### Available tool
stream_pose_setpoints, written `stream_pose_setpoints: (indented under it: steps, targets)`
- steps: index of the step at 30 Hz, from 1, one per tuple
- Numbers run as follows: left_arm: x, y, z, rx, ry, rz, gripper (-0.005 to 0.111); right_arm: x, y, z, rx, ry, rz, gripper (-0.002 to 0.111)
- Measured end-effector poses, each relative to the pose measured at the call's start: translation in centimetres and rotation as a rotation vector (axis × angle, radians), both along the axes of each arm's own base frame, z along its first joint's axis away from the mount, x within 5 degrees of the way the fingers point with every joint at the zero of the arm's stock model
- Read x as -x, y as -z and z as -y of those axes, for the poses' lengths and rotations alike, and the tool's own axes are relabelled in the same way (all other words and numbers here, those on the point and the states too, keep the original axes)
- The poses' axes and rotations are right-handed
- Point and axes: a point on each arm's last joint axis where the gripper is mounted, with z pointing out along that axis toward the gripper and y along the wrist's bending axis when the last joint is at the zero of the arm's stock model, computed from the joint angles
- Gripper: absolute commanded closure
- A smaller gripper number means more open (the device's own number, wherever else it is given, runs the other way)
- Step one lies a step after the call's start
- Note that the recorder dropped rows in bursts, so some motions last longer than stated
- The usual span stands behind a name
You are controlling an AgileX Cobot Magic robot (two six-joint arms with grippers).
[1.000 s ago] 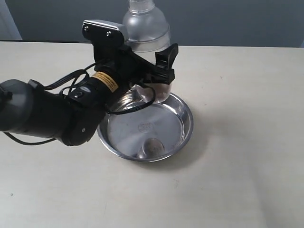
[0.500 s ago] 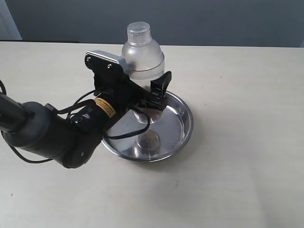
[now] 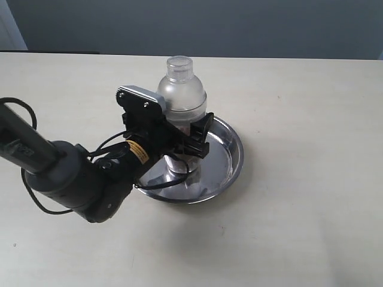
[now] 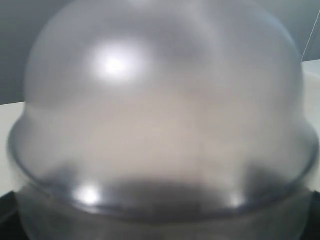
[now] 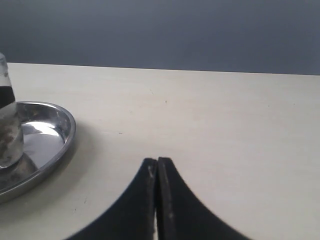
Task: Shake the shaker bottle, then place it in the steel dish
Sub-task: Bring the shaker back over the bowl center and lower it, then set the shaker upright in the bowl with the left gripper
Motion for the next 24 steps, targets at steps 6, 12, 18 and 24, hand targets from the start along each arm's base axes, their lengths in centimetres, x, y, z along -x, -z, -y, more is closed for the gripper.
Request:
stream_pose_setpoints:
  steps: [6, 12, 18, 24]
  targets:
    - [-0.04, 0.02, 0.02, 0.001, 0.0, 0.002, 0.101, 0.0, 0.0, 0.0, 0.0, 0.0, 0.0, 0.109]
    - [-0.02, 0.08, 0.05, -0.001, 0.004, 0.002, 0.062, 0.0, 0.0, 0.0, 0.0, 0.0, 0.0, 0.109]
    - [-0.01, 0.08, 0.08, -0.003, 0.008, 0.003, 0.037, 0.0, 0.0, 0.0, 0.0, 0.0, 0.0, 0.109]
    - [0.11, 0.07, 0.31, -0.011, 0.037, 0.008, 0.032, 0.0, 0.0, 0.0, 0.0, 0.0, 0.0, 0.109]
